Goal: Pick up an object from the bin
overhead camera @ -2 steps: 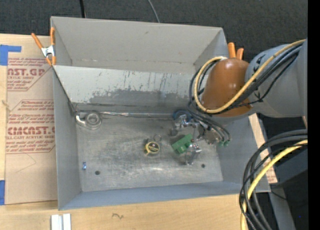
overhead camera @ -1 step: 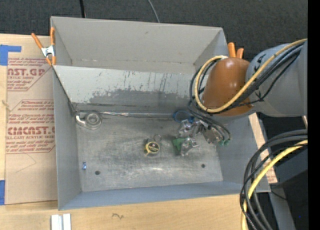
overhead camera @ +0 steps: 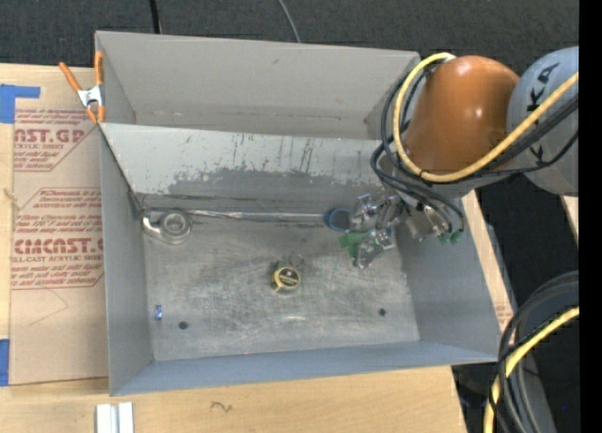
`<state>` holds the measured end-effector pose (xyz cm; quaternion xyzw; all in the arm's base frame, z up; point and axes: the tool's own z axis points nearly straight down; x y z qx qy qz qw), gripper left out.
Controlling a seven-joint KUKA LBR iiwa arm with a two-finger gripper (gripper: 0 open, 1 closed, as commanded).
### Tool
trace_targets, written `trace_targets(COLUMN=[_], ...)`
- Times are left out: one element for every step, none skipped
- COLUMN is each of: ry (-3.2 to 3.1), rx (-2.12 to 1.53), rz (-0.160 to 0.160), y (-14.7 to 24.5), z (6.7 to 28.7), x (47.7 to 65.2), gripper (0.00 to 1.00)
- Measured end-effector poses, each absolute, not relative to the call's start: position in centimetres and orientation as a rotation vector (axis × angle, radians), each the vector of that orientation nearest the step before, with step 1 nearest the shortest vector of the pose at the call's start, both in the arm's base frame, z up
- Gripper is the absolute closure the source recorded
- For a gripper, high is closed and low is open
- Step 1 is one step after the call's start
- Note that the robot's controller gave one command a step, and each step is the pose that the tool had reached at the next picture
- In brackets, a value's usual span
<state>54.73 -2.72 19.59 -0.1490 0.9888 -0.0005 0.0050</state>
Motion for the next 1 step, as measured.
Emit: trace_targets(ry=[3.053], rx=[-0.707], rz=[-0.007], y=[-8.34], z=[31.48], x=[49.24], gripper=[1.0])
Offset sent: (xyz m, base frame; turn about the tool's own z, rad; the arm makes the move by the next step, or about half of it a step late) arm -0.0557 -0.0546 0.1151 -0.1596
